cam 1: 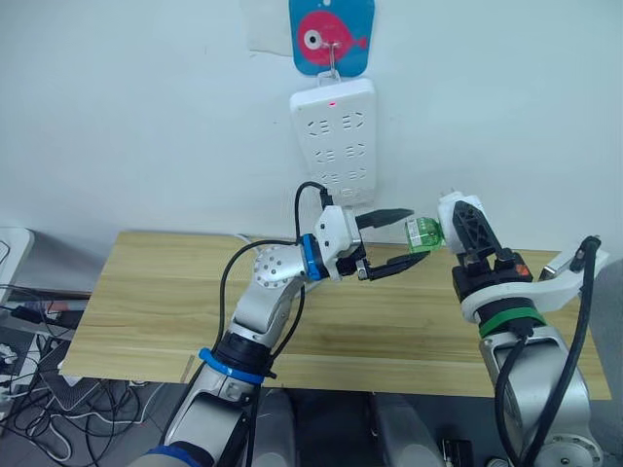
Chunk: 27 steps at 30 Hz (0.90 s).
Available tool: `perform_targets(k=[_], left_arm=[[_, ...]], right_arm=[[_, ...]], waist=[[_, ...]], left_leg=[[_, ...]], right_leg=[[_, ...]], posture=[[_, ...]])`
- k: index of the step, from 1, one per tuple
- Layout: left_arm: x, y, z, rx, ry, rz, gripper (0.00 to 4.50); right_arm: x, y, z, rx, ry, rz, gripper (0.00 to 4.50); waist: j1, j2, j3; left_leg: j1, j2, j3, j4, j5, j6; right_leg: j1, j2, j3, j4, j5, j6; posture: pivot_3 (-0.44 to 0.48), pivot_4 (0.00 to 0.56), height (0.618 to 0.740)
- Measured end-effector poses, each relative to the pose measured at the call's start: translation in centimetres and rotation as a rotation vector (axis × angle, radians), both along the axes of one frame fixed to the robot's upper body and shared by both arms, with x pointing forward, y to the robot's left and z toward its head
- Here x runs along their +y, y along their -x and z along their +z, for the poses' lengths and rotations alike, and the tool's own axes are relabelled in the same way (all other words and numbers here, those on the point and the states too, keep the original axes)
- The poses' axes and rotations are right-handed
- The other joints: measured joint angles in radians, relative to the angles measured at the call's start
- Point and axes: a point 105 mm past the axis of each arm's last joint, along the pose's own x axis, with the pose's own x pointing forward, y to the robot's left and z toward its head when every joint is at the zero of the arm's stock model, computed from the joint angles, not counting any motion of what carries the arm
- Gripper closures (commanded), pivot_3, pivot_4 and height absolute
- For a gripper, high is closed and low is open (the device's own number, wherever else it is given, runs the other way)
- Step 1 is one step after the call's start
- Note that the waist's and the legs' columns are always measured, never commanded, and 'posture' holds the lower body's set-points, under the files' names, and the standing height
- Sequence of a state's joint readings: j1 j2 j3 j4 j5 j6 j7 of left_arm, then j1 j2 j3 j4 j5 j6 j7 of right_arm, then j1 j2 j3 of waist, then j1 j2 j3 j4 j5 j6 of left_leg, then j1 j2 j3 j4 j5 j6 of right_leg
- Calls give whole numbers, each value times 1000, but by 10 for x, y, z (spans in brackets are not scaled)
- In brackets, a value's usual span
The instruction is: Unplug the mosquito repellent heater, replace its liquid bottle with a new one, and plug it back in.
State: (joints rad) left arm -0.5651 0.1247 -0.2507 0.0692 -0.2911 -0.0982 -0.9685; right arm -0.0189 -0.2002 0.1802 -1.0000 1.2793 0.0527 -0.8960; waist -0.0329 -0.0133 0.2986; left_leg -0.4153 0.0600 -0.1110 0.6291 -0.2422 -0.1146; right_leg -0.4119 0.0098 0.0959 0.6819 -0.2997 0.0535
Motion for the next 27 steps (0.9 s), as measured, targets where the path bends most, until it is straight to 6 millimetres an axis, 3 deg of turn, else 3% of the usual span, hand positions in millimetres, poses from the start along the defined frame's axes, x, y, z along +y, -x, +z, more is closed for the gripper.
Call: perform_targets(k=[3, 8, 16, 19, 27], left_arm=[[0, 1, 2, -7, 6, -5, 2514], [-1, 1, 5, -20, 17, -4, 4002], [1, -1, 7, -22, 25, 16, 4002], [5, -4, 10, -24, 35, 29, 3390], [11, 0, 0, 16, 2, -8, 871]], right_arm=[[-2, 0, -3, 11, 8, -8, 1580], [-4, -2, -6, 24, 10, -17, 1580], [-3, -3, -6, 26, 13, -16, 1580], [-1, -2, -7, 27, 17, -5, 1580], [2, -2, -4, 12, 21, 25, 1580]], waist=[[0, 0, 0], [0, 0, 0], [0, 0, 0], [0, 0, 0], [-1, 0, 0]], left_leg=[[0, 0, 0, 0, 0, 0], [0, 0, 0, 0, 0, 0], [0, 0, 0, 0, 0, 0], [0, 0, 0, 0, 0, 0], [0, 0, 0, 0, 0, 0]], right_leg=[[0, 0, 0, 0, 0, 0], [0, 0, 0, 0, 0, 0], [0, 0, 0, 0, 0, 0], [0, 0, 0, 0, 0, 0], [0, 0, 0, 1, 0, 0]], posture=[[0, 303, 740], [-3, 306, 740], [-5, 305, 740], [-8, 307, 740], [-10, 309, 740]])
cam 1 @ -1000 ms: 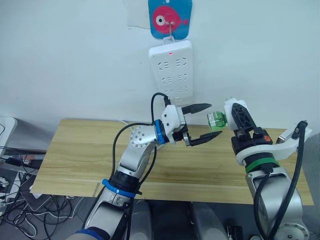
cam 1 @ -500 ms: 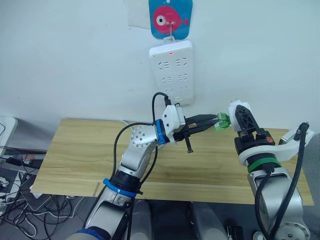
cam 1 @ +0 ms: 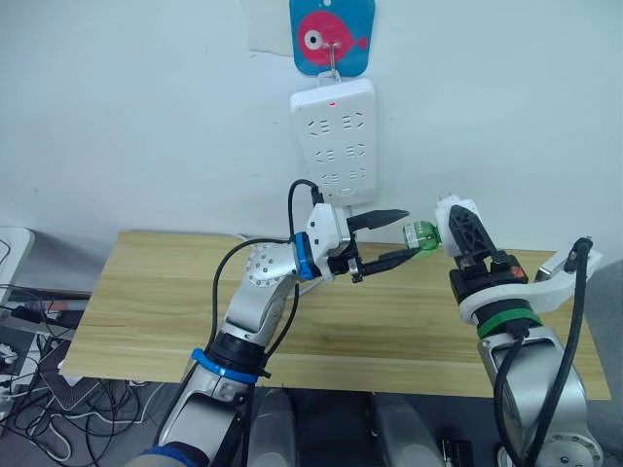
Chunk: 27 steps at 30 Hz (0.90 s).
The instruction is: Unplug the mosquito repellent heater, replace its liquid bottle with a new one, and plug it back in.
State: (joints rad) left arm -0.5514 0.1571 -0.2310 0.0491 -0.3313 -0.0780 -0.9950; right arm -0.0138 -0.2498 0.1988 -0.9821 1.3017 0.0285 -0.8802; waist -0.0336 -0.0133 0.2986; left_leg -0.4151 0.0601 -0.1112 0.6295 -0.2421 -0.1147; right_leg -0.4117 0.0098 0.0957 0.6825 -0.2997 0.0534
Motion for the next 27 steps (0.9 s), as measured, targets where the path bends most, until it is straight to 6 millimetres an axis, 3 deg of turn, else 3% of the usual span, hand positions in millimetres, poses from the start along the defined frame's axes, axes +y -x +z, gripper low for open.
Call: perform_targets(k=[3, 12, 15, 21, 27], left_arm=[[-2, 0, -1, 1, -3, -2, 57], [-10, -1, -4, 7, -15, 10, 57], [-10, -3, -4, 3, -16, 12, 602], [-9, -2, -5, 3, -20, 8, 2232], [-9, -1, -6, 4, -23, 3, 2241]], right_arm=[[1, 0, 1, -2, -3, 13, 1580], [6, 0, 3, -11, -3, 37, 1580], [7, 0, 3, -10, 1, 38, 1580], [7, 0, 2, -7, 4, 39, 1580], [8, 1, 1, -4, 5, 45, 1580]], waist=[[0, 0, 0], [0, 0, 0], [0, 0, 0], [0, 0, 0], [0, 0, 0]], left_leg=[[0, 0, 0, 0, 0, 0], [0, 0, 0, 0, 0, 0], [0, 0, 0, 0, 0, 0], [0, 0, 0, 0, 0, 0], [0, 0, 0, 0, 0, 0]], right_leg=[[0, 0, 0, 0, 0, 0], [0, 0, 0, 0, 0, 0], [0, 0, 0, 0, 0, 0], [0, 0, 0, 0, 0, 0], [0, 0, 0, 0, 0, 0]], posture=[[-10, 309, 740], [-12, 310, 740], [-12, 310, 740], [-10, 305, 740], [-7, 299, 740]])
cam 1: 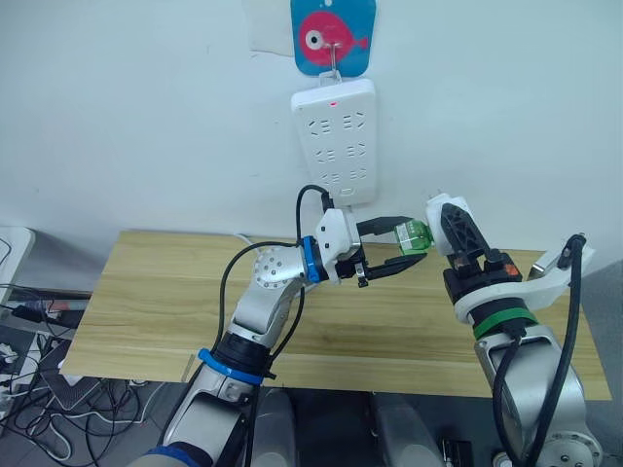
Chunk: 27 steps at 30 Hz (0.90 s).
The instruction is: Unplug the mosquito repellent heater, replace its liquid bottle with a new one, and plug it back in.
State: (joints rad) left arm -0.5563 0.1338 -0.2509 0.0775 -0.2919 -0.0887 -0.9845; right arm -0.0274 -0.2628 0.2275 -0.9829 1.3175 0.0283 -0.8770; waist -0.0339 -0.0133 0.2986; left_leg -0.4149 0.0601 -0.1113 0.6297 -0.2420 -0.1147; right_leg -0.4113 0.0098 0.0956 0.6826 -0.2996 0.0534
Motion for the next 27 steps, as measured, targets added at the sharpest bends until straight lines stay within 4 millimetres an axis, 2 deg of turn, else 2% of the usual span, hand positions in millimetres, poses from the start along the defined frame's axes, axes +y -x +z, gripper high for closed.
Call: perform_targets(k=[2, 4, 7, 12, 16, 19, 22, 25, 27], left_arm=[[0, 0, 0, -1, -3, -2, 2241], [1, 1, 0, -6, -6, -4, 2241], [2, 1, -2, -9, -16, -9, 2241], [3, 2, -4, -25, -39, -40, 2241], [5, 4, -7, -45, -60, -95, 2241], [7, 8, -7, -75, -80, -160, 2241], [16, 15, -11, -116, -117, -245, 2241], [23, 20, -18, -147, -160, -310, 2241], [25, 20, -22, -165, -177, -331, 2241]], right_arm=[[0, 0, 0, 1, 0, 2, 1580], [1, 0, 0, 2, -1, 6, 837], [4, 1, 1, -12, -3, 20, 39], [1, 6, -7, -2, 47, 108, 39], [-15, 15, -8, 4, 83, 237, 39], [-24, 29, -10, -5, 144, 332, 39], [-30, 42, -16, -55, 265, 485, 39], [-50, 43, -23, -68, 379, 643, 39], [-56, 45, -23, -70, 413, 772, 39]], waist=[[0, 0, 0], [0, 0, 0], [0, 0, 0], [2, 0, 0], [1, 0, 0], [2, 1, -1], [2, 1, -1], [1, 0, -1], [1, 0, -1]], left_leg=[[0, 0, 0, 0, 0, 0], [0, 0, 0, 0, 0, 0], [0, 0, 0, 0, 0, 0], [0, 0, 0, 0, 0, 0], [0, 0, 0, 1, -2, 4], [1, 0, 0, 1, -2, 4], [5, -1, 1, 1, -2, 4], [7, -1, 3, 2, -1, 6], [7, 0, 3, 2, -1, 6]], right_leg=[[0, 0, 0, 0, 0, 0], [0, 0, 0, 0, 0, 0], [0, 0, 0, 0, 0, 0], [1, 0, 0, 0, 0, 0], [2, -1, 0, 1, 0, 0], [3, 0, -1, 1, 0, 0], [6, 0, 0, 0, 0, 0], [7, 0, 2, 0, 2, 0], [7, 1, 3, 0, 2, 0]], posture=[[-6, 298, 740], [-6, 296, 740], [-8, 295, 740], [-23, 288, 740], [-28, 279, 740], [-14, 276, 740], [-11, 278, 740], [-9, 281, 740], [-5, 286, 740]])
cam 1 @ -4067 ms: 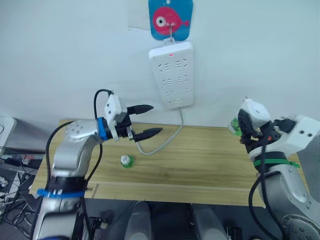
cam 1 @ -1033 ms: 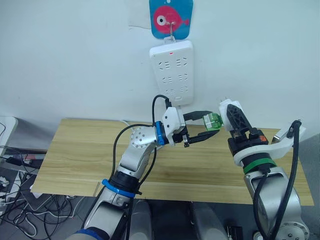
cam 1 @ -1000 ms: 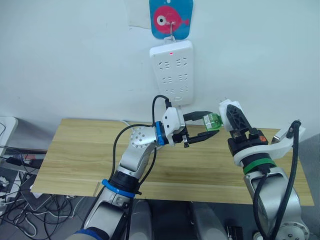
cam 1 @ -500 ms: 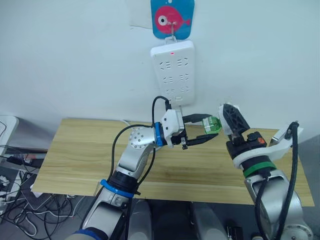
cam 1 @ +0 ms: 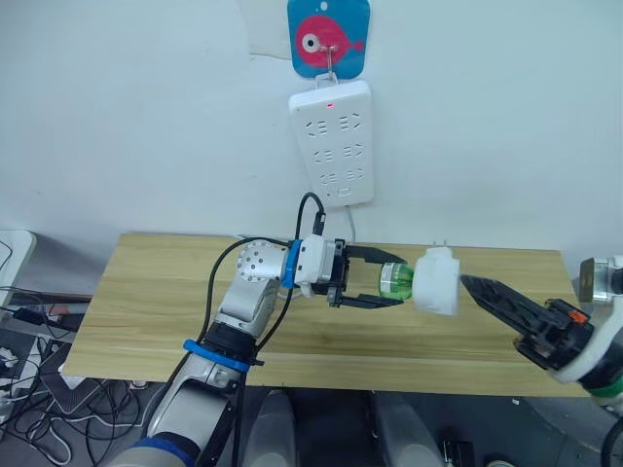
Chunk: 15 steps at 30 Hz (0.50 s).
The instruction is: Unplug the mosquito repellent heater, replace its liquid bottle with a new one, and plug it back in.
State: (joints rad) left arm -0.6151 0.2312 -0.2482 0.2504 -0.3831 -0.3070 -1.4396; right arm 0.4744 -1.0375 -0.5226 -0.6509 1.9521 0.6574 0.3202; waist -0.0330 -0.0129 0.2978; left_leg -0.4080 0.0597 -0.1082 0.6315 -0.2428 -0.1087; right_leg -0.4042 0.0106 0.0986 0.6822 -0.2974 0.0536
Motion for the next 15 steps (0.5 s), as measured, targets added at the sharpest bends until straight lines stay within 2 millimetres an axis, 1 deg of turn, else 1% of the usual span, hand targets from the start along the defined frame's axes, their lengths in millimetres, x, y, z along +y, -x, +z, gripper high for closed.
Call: perform_targets(k=[2, 4, 7, 15], left_arm=[[-1, -1, -2, -13, -7, -7, 2241], [-3, -3, -2, -24, -5, -7, 2241], [-8, -4, 0, -51, 1, -7, 2241], [-5, -5, -2, -83, -4, 9, 2241]], right_arm=[[-3, 2, 3, 12, 25, 91, 39], [-2, 4, 4, 22, 30, 155, 39], [1, 7, 5, 38, 44, 217, 39], [1, -6, 4, 37, 22, 191, 39]], waist=[[1, 0, 0], [3, -1, 0], [4, -1, 1], [4, -2, 1]], left_leg=[[-1, 0, 0, 0, 0, 0], [-2, 0, -1, 0, 0, 0], [-3, 0, 0, 0, -1, 1], [-3, 0, 0, 3, -1, 1]], right_leg=[[0, 0, -1, 0, 0, 0], [0, 0, -1, -1, 0, 0], [0, 0, -2, -2, 0, 0], [0, 0, -2, 0, 0, 1]], posture=[[-5, 286, 740], [-1, 296, 740], [1, 301, 740], [9, 315, 740]])
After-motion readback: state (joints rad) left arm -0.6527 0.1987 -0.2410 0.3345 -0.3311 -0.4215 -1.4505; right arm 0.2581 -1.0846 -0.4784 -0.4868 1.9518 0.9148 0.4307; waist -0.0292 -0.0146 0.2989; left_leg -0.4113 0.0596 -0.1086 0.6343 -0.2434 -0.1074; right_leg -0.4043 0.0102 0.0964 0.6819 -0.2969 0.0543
